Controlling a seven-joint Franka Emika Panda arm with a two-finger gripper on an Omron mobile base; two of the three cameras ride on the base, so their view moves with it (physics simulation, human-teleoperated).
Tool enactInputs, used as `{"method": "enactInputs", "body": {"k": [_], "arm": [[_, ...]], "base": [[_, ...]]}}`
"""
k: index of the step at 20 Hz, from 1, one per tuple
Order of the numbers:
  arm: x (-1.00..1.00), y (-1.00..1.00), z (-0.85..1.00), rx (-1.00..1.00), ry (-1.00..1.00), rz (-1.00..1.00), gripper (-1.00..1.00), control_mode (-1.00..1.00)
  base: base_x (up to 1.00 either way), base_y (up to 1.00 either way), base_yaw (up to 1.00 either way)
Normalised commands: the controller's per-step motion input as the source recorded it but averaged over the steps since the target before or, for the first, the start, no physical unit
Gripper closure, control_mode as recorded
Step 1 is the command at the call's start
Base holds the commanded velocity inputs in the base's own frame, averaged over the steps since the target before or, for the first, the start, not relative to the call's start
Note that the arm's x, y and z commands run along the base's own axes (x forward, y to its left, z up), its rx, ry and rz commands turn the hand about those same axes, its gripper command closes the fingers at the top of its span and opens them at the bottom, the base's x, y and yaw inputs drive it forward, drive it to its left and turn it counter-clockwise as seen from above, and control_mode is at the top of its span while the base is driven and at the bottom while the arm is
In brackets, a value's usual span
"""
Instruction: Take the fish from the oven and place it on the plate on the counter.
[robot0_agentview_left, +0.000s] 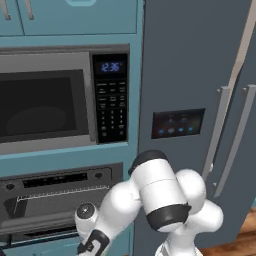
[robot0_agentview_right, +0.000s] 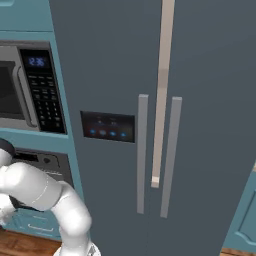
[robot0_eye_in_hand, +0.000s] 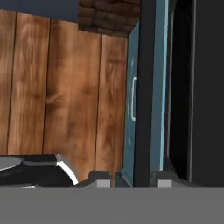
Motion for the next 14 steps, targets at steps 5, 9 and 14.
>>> {"method": "enactInputs", "body": {"k": [5,9,14], "arm": [[-1.0,0.0,0.07,0.0,0.02,0.0,1.0,-1.0],[-1.0,0.0,0.55,-0.01,-0.2,0.0,1.0,-1.0],[-0.8,0.04,0.98,-0.05,-0.3,0.0,1.0,-1.0]], "base": [[0.0,0.0,0.0],[0.0,0.0,0.0],[0.0,0.0,0.0]]}}
